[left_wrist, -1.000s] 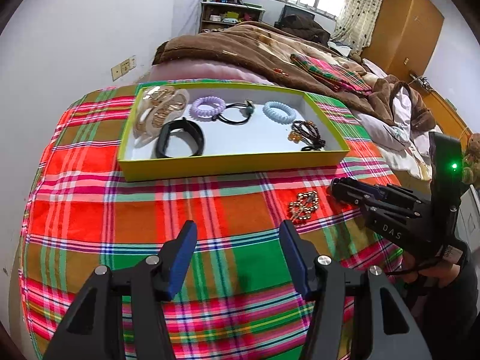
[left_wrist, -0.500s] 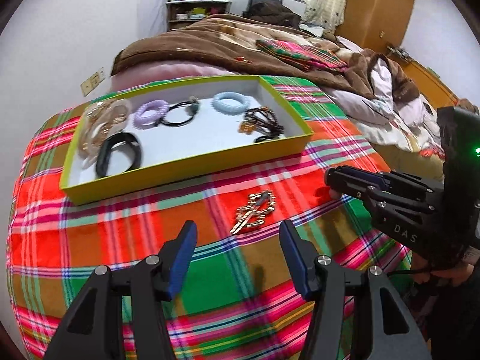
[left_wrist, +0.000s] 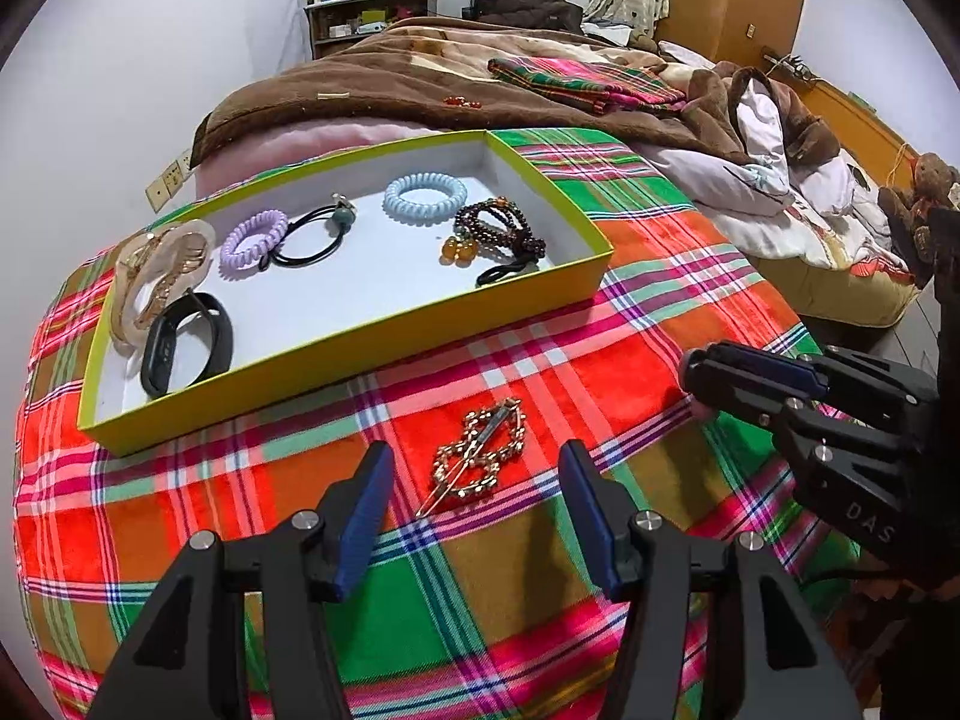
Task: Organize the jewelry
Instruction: 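Grasp the gold barrette with left tool while right grasps the black pearl hair tie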
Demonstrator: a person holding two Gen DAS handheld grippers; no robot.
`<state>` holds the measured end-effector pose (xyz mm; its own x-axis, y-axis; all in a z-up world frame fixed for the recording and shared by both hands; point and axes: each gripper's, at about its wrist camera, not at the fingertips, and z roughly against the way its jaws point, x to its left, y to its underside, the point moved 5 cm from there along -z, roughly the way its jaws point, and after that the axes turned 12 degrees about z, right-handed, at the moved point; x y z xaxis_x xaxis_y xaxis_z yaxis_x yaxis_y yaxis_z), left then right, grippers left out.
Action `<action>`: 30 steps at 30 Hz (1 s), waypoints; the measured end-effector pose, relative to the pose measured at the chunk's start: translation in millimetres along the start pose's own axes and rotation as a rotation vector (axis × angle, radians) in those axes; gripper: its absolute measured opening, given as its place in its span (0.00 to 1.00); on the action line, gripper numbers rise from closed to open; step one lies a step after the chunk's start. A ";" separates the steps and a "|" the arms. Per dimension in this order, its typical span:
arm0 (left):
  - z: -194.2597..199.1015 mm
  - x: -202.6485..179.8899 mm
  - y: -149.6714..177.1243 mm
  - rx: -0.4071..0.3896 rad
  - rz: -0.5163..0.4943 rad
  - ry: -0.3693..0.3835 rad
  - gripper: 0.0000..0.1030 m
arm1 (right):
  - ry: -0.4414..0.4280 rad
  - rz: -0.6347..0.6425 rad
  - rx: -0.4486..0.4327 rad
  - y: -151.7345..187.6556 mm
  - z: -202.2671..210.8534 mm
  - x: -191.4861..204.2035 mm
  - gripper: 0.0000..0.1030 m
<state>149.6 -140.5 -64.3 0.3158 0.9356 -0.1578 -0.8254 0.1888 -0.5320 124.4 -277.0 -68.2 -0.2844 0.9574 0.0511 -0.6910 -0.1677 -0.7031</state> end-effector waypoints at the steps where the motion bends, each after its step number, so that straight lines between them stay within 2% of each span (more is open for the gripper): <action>1: -1.3 -0.7 0.0 -0.001 -0.005 -0.005 0.57 | 0.000 0.000 -0.001 0.4 0.7 -0.4 0.18; 4: -4.5 -2.8 -1.2 -0.012 -0.021 -0.034 0.57 | 0.003 -0.007 -0.008 1.6 3.7 -2.4 0.18; 12: -13.5 -6.4 0.1 -0.004 -0.040 -0.050 0.57 | 0.008 -0.005 -0.023 1.9 10.9 -3.5 0.18; 22: -15.3 -10.6 0.2 -0.004 -0.053 -0.023 0.37 | 0.005 -0.004 -0.020 2.8 10.0 -2.9 0.18; 30: -14.1 -10.4 -0.2 -0.002 -0.044 -0.010 0.33 | 0.007 0.000 -0.018 3.5 9.9 -1.4 0.18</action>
<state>153.1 -154.5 -74.2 0.3467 0.9295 -0.1257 -0.8100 0.2291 -0.5399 115.9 -281.3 -63.7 -0.2799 0.9589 0.0458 -0.6790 -0.1640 -0.7156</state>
